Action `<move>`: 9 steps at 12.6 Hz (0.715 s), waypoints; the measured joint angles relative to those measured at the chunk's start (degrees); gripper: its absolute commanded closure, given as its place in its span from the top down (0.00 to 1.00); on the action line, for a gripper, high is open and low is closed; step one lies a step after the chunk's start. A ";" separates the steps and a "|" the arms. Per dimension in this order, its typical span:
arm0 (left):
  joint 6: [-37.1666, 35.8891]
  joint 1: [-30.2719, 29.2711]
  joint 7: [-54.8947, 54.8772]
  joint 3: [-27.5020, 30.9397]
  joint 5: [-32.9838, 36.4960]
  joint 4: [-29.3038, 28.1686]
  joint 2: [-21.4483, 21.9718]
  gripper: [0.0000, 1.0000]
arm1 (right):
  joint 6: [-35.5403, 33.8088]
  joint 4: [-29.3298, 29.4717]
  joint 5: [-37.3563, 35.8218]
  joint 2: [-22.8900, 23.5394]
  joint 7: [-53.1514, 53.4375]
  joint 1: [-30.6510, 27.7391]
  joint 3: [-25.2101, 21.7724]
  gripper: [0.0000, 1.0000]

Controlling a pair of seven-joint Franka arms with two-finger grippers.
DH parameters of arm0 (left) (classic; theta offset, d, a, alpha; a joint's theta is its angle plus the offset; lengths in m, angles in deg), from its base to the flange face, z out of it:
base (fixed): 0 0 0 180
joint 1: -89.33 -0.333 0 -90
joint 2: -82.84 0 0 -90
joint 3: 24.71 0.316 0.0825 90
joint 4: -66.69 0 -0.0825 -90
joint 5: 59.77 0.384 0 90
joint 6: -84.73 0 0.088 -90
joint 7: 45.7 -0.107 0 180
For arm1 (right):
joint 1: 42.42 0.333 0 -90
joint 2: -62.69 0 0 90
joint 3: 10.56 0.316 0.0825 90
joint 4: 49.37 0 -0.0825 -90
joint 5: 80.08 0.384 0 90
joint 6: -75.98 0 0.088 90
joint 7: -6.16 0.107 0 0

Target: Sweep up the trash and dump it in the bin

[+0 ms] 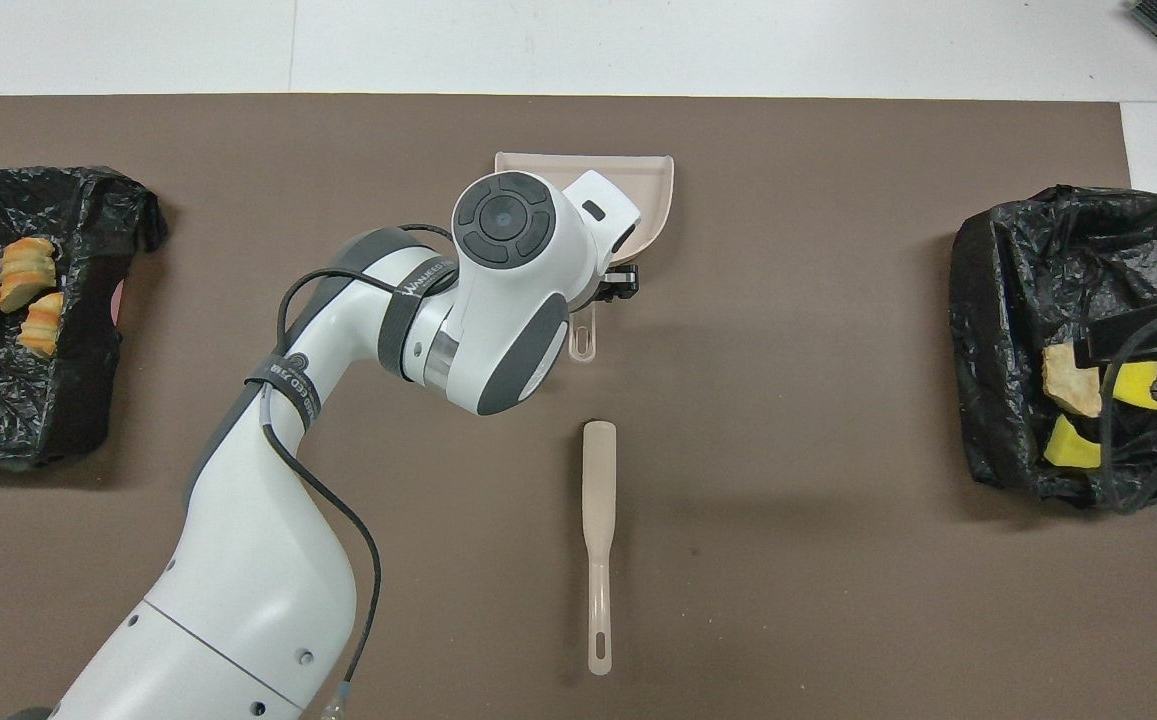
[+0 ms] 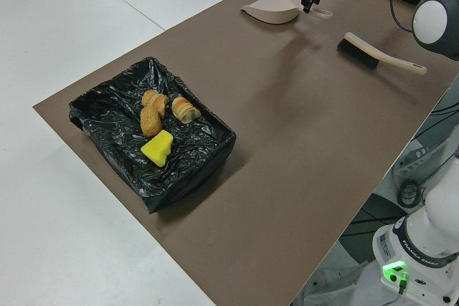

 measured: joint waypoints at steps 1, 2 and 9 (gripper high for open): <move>-1.38 -0.16 -0.07 0.50 0.01 -1.22 1.95 1.00 | 0.00 0.00 0.00 0.00 0.00 0.00 0.00 1.00; -2.35 -0.63 -0.55 1.18 0.05 -3.57 4.84 1.00 | 0.00 0.00 0.00 0.00 0.00 0.00 0.00 1.00; -10.22 -14.48 -21.41 2.97 1.04 -22.51 27.71 1.00 | 0.00 0.00 0.00 0.00 0.00 0.00 0.00 1.00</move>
